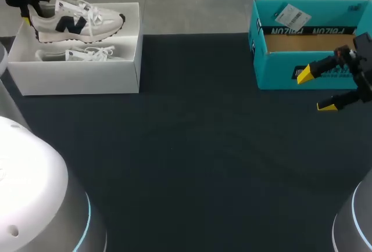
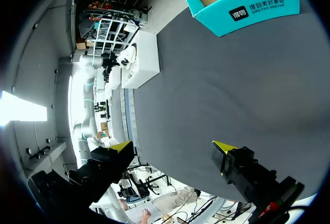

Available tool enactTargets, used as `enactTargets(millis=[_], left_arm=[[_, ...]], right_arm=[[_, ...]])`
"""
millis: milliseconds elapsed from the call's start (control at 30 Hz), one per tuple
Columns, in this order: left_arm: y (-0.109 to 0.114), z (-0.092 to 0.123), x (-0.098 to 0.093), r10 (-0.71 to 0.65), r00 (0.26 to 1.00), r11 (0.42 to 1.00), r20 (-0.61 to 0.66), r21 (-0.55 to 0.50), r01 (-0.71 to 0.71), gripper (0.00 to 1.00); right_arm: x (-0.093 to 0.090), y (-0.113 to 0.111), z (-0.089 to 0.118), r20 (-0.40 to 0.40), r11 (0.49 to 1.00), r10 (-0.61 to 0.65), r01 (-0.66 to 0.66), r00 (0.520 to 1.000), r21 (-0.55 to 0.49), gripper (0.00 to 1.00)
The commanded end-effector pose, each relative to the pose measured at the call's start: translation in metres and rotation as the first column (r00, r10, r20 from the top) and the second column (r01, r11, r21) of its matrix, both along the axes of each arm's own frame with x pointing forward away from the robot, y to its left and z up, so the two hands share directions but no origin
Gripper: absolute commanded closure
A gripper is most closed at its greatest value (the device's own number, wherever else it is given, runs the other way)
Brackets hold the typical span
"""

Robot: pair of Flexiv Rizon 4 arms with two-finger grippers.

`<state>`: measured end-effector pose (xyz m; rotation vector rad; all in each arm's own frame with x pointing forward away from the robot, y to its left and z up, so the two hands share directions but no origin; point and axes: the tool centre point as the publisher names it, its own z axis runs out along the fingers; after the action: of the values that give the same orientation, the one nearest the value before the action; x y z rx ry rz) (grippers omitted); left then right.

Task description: Take the shoe out of the shoebox, open the shoe tongue, remove and reinsert the insole, then place the shoe into the shoebox

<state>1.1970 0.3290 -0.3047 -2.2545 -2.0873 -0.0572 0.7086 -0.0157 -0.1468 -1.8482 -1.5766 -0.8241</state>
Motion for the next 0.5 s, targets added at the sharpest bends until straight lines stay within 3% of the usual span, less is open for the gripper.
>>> enactTargets(millis=[33, 500], left_arm=[[0.000, -0.017, 0.018, -0.001, 1.000, 1.000, -0.031, -0.007, 0.001, 1.00], [-0.002, -0.056, 0.022, 0.008, 1.000, 1.000, -0.019, -0.021, -0.009, 1.00]], right_arm=[[-0.001, 0.000, -0.001, 0.000, 1.000, -0.002, 0.002, 1.000, -0.002, 0.00], [-0.001, 0.000, -0.001, 0.000, 1.000, -0.002, 0.002, 1.000, -0.002, 0.00]])
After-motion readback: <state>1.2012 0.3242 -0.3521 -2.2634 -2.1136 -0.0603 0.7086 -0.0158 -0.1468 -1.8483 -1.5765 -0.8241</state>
